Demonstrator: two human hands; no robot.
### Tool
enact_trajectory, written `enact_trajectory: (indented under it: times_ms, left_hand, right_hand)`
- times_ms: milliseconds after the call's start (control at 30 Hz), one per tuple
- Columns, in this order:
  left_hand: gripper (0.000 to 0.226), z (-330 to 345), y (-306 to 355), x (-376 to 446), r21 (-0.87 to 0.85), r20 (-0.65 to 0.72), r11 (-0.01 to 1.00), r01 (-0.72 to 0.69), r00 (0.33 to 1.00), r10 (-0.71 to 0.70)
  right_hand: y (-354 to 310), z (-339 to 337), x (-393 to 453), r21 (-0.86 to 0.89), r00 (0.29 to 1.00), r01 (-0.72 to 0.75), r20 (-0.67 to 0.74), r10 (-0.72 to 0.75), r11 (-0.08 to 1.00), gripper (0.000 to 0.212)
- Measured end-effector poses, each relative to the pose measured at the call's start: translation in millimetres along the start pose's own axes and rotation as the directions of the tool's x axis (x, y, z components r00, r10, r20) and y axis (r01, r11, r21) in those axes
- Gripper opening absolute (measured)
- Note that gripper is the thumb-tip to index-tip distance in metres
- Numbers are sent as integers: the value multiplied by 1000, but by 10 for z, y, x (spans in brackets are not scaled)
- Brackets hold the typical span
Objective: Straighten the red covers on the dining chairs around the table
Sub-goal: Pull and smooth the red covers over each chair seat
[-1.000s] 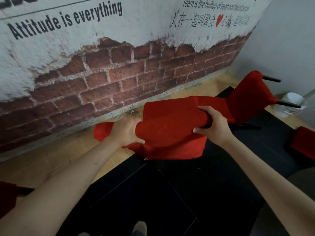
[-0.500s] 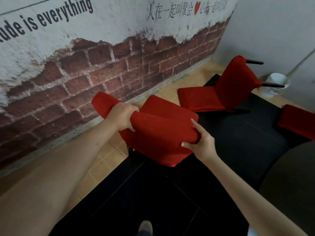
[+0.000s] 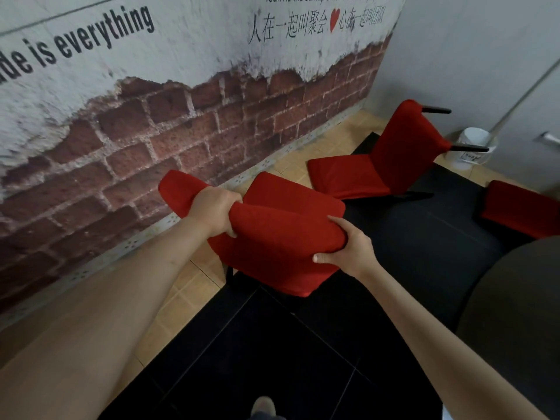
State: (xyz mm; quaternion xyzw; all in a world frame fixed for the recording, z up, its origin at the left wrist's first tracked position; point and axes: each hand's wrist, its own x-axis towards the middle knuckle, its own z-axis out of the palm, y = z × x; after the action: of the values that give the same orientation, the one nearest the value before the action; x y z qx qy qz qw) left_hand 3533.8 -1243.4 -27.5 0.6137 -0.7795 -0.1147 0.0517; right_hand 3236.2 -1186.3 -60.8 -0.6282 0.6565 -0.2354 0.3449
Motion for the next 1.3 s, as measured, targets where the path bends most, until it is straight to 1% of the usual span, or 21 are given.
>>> enact_trajectory:
  times_ms: [100,233,300,467,633,833,1000,1100,1300]
  left_hand:
    - [56,23,-61,-113,19,-5,999,-26,1000,27]
    - [56,58,-139,-307,58,44,996,-73,997,70]
    - [57,59,-158,-400,65,69,995,-80,995,76]
    - [59,75,-219,-696,82,80,992,-96,993,90]
    - [57,49,-430,-1045,78,70,994,-77,995,72]
    - [53,-89,-761,-1490,58,40,998,-22,999,20]
    - [56,-155,-1130,-1987,61,41,998,14,999,-17]
    - [53,-213,-1314,-2257,50,28,998,45,999,-47]
    - [52,-239,-1463,-2592,57,26,998,35,999,-37]
  right_hand:
    - [-2,54,-89,27,1000,-16,-12,17,999,78]
    - [-24,168,-282,64,1000,-25,-13,25,998,61]
    - [-68,211,-378,79,999,-31,-20,33,996,56]
    - [-149,333,-609,93,998,-54,-30,57,994,52]
    - [-320,554,-836,122,998,-64,-19,66,990,48]
    - [-624,855,-1037,145,997,-74,23,71,987,51]
    - [-878,1221,-1271,133,997,-32,73,23,991,53]
    - [-1044,1447,-1410,143,996,-27,86,15,989,54]
    - [-1166,1666,-1630,130,996,-41,77,31,991,55]
